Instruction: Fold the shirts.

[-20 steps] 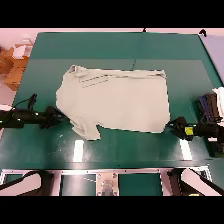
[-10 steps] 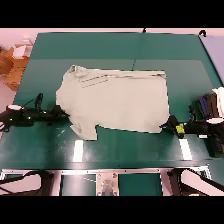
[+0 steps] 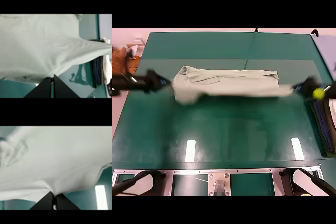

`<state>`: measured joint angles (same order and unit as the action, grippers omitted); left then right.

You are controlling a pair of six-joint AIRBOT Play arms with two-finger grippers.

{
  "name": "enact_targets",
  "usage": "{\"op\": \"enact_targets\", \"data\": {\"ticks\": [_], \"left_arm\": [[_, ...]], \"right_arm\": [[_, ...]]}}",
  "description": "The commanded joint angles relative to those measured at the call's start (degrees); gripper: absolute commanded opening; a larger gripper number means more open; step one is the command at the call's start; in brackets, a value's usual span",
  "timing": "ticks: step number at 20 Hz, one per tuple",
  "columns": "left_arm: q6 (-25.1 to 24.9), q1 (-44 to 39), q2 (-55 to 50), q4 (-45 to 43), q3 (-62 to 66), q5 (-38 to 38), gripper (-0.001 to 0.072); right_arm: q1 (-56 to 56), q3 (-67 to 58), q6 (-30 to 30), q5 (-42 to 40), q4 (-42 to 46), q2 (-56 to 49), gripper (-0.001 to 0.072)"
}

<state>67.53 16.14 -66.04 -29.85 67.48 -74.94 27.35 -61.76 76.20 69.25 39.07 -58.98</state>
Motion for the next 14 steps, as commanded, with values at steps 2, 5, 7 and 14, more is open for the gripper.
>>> {"op": "enact_targets", "data": {"ticks": [2, 5, 7, 14], "left_arm": [[4.52, -0.02, 11.85, 0.31, 24.55, -1.55, 0.0028], [6.43, -0.02, 14.45, -0.37, 43.23, -0.5, 0.0028], [7.72, -0.02, 14.43, -2.73, 54.51, -0.39, 0.0028], [11.15, -0.02, 14.19, -7.54, 56.08, -2.51, 0.0029]], "right_arm": [[0.0, -28.76, 3.85, 2.38, -3.04, 5.29, 0.0013], [0.0, -45.09, 4.85, 2.32, -2.67, 6.1, 0.0013], [0.0, -54.23, 5.07, 1.57, -0.04, 6.34, 0.0013], [0.0, -55.15, 7.41, 1.27, 10.08, 7.41, 0.0013]]}}
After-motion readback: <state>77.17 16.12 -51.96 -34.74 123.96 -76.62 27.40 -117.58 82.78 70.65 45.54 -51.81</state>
